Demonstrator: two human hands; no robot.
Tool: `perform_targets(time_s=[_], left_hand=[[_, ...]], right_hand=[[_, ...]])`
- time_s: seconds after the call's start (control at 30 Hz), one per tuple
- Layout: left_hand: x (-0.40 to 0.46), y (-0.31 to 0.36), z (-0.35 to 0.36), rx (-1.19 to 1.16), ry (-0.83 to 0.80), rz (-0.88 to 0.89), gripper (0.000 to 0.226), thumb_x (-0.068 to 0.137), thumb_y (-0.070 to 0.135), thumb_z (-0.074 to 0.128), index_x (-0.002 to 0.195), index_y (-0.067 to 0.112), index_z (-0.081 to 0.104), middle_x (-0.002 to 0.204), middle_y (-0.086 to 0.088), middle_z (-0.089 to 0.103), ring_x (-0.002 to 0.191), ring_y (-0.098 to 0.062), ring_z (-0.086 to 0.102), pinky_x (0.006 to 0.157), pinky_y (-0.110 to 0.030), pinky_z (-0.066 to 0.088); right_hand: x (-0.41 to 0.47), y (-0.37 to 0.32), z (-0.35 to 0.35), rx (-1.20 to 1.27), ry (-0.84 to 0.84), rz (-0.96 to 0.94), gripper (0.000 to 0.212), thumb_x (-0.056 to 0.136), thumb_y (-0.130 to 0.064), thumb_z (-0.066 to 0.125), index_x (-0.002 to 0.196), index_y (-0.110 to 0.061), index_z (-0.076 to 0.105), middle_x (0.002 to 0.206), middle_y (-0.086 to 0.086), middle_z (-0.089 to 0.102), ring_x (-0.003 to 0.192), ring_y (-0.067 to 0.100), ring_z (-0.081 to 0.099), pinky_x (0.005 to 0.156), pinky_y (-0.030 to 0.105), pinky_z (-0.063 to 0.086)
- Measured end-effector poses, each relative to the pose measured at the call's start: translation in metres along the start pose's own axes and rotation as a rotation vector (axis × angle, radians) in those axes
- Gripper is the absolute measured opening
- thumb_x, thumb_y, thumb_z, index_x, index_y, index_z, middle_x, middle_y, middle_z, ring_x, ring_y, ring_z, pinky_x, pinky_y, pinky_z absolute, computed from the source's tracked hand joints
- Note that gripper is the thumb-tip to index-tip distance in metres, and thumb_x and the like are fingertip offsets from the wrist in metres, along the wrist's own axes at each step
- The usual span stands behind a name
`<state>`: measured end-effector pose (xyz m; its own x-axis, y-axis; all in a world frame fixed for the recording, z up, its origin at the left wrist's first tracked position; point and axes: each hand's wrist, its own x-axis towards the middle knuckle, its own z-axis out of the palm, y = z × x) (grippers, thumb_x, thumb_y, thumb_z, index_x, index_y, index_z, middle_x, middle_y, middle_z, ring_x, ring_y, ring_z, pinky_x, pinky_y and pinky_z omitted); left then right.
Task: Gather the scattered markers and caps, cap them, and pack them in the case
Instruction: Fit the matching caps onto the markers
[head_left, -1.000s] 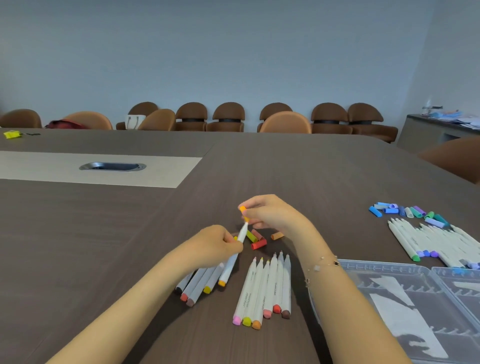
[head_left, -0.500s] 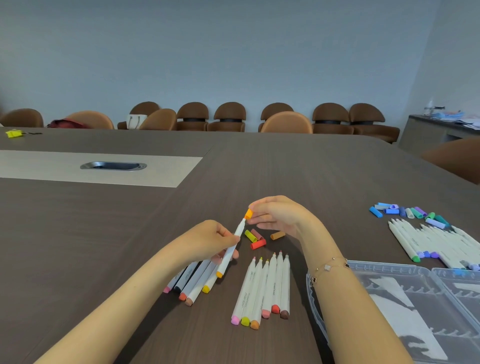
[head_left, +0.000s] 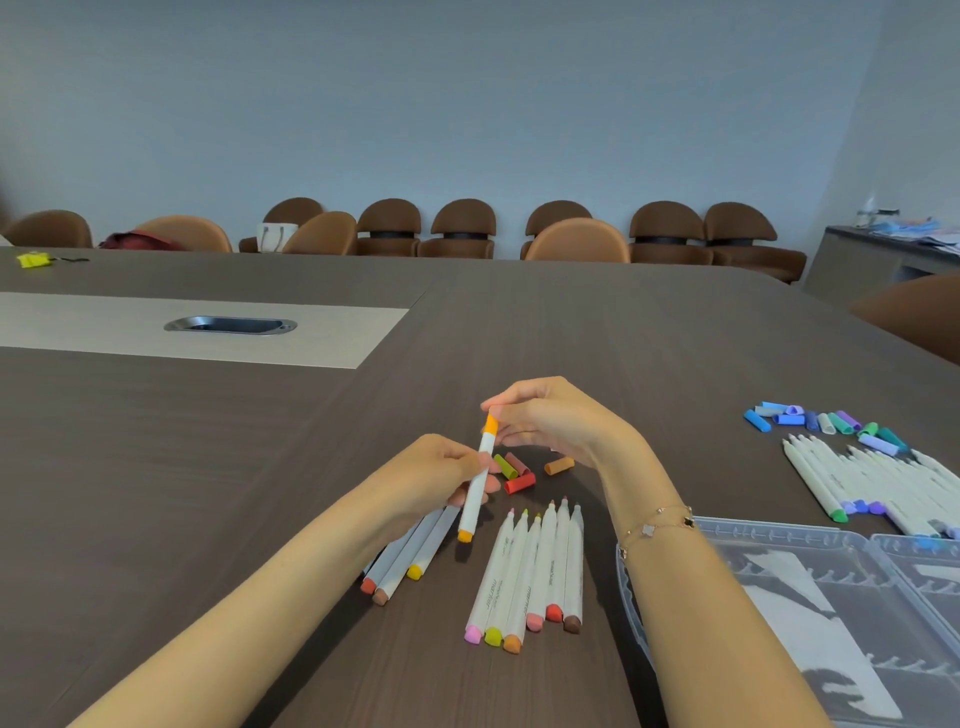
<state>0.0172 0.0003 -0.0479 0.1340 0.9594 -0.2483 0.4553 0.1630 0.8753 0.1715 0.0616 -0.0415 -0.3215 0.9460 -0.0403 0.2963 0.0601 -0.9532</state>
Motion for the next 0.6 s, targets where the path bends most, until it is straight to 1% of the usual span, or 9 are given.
perform_targets(time_s=[0.07,0.13,0.2,0.27,0.3,0.37,0.43,0.5,0.6], left_hand=[[0.001,0.000,0.000,-0.004,-0.013,-0.006,0.023,0.097,0.021,0.051,0.105,0.010,0.069,0.085,0.002,0.069,0.069,-0.007,0.060,0.061,-0.014,0.047],[0.001,0.001,-0.002,0.052,-0.042,-0.019,0.022,0.095,0.023,0.055,0.103,0.011,0.071,0.086,0.002,0.072,0.069,-0.006,0.063,0.063,-0.013,0.050],[0.001,0.000,-0.002,0.204,-0.062,-0.033,0.023,0.093,0.029,0.058,0.098,0.013,0.073,0.080,0.003,0.072,0.059,-0.003,0.062,0.063,-0.013,0.049],[0.001,-0.004,0.001,0.426,-0.031,-0.023,0.024,0.090,0.036,0.061,0.087,0.015,0.072,0.064,0.006,0.068,0.049,-0.001,0.059,0.061,-0.013,0.044],[0.001,-0.007,0.002,0.503,-0.007,-0.021,0.024,0.088,0.038,0.063,0.082,0.016,0.069,0.061,0.007,0.065,0.047,-0.001,0.059,0.060,-0.014,0.043],[0.001,-0.010,0.001,0.573,0.037,-0.021,0.024,0.084,0.041,0.066,0.078,0.019,0.065,0.069,0.004,0.064,0.051,-0.004,0.059,0.059,-0.015,0.044],[0.000,-0.010,-0.001,0.611,0.102,0.012,0.025,0.082,0.042,0.069,0.083,0.018,0.065,0.078,0.004,0.062,0.059,-0.007,0.057,0.059,-0.016,0.044],[-0.001,-0.010,-0.001,0.626,0.127,0.071,0.026,0.080,0.042,0.071,0.089,0.019,0.062,0.080,0.007,0.056,0.068,-0.007,0.053,0.059,-0.016,0.042],[-0.005,-0.007,0.004,0.657,-0.022,0.071,0.025,0.080,0.044,0.070,0.088,0.020,0.065,0.080,0.009,0.057,0.071,-0.006,0.054,0.060,-0.015,0.043]], right_hand=[[0.000,-0.001,-0.002,-0.026,-0.020,0.008,0.013,0.090,-0.008,0.061,0.100,-0.010,0.069,0.100,0.009,0.068,0.085,0.014,0.068,0.075,0.020,0.057],[-0.003,-0.001,-0.005,-0.076,-0.052,0.028,0.013,0.091,-0.011,0.061,0.100,-0.012,0.070,0.103,0.008,0.069,0.086,0.013,0.069,0.073,0.018,0.056],[-0.004,0.003,-0.006,-0.162,-0.047,0.064,0.017,0.091,-0.019,0.061,0.105,-0.014,0.070,0.103,0.006,0.069,0.086,0.010,0.068,0.074,0.018,0.055],[-0.002,0.009,-0.006,-0.242,0.022,0.071,0.022,0.093,-0.024,0.058,0.111,-0.015,0.068,0.105,0.003,0.066,0.086,0.008,0.063,0.073,0.017,0.052],[0.000,0.012,-0.006,-0.275,0.065,0.056,0.021,0.094,-0.023,0.056,0.111,-0.016,0.067,0.105,0.002,0.065,0.086,0.008,0.061,0.073,0.017,0.051],[0.002,0.013,-0.007,-0.308,0.127,0.027,0.019,0.095,-0.021,0.053,0.108,-0.017,0.067,0.106,0.001,0.062,0.090,0.010,0.058,0.077,0.022,0.051],[0.004,0.012,-0.007,-0.324,0.150,0.017,0.019,0.095,-0.020,0.052,0.106,-0.017,0.067,0.111,0.003,0.062,0.098,0.016,0.058,0.081,0.027,0.051],[0.005,0.012,-0.006,-0.366,0.155,0.010,0.020,0.095,-0.020,0.051,0.109,-0.017,0.065,0.117,0.003,0.060,0.104,0.017,0.057,0.082,0.026,0.050],[0.005,0.017,-0.005,-0.434,0.165,0.012,0.022,0.095,-0.017,0.050,0.111,-0.014,0.065,0.124,0.003,0.058,0.108,0.016,0.054,0.084,0.026,0.047]])
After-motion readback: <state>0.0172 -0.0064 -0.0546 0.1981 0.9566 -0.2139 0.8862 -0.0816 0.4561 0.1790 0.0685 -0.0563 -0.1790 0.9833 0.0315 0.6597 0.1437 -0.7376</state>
